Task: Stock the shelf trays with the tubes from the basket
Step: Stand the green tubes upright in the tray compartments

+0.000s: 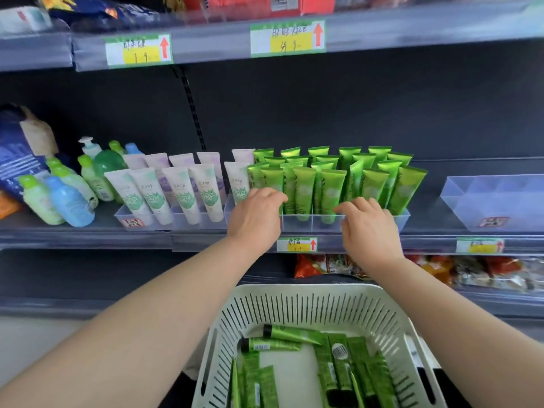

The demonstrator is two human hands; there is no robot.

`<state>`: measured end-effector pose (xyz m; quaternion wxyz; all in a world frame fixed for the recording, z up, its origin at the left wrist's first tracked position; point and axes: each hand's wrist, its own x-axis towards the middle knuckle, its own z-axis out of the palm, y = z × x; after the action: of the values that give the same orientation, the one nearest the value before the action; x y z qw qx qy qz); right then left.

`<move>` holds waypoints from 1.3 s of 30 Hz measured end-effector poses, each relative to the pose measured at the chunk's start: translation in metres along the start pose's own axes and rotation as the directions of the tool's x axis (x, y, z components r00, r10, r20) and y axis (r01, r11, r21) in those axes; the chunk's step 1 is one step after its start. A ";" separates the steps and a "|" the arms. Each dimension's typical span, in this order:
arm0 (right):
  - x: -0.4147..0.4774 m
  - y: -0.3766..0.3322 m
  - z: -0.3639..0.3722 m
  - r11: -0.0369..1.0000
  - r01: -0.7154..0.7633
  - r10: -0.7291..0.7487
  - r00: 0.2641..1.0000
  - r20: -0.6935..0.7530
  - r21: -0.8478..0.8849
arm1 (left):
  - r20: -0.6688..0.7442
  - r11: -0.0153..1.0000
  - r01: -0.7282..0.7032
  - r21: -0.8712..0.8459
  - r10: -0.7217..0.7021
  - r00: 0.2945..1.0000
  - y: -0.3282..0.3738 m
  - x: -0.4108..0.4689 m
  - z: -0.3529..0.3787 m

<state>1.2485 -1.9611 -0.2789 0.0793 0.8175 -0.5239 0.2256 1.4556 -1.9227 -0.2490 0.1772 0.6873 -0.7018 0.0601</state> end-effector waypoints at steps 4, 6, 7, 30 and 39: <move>-0.017 0.026 0.009 0.988 -0.081 0.101 0.983 0.153 -0.129 | 0.195 0.991 0.102 0.092 -0.118 0.974 0.020 -0.009 0.016; -0.021 0.033 0.013 0.983 -0.093 0.124 0.973 0.194 -0.160 | 0.285 0.981 0.130 0.141 -0.166 0.944 0.027 -0.012 0.025; -0.022 0.035 0.015 0.981 -0.088 0.124 0.969 0.212 -0.174 | 0.314 0.978 0.141 0.155 -0.184 0.931 0.030 -0.013 0.029; -0.008 0.043 0.027 0.984 -0.100 0.139 0.951 0.276 -0.149 | 0.407 0.973 0.134 0.187 -0.201 0.891 0.037 0.015 0.057; 0.027 0.057 0.037 0.979 -0.135 0.177 0.934 0.310 -0.151 | 0.406 0.968 0.154 0.196 -0.223 0.886 0.035 0.051 0.068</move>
<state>1.2178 -2.0218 -0.3055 0.0269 0.7924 -0.6063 0.0611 1.4101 -1.9916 -0.2901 -0.0300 0.7608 -0.6461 -0.0530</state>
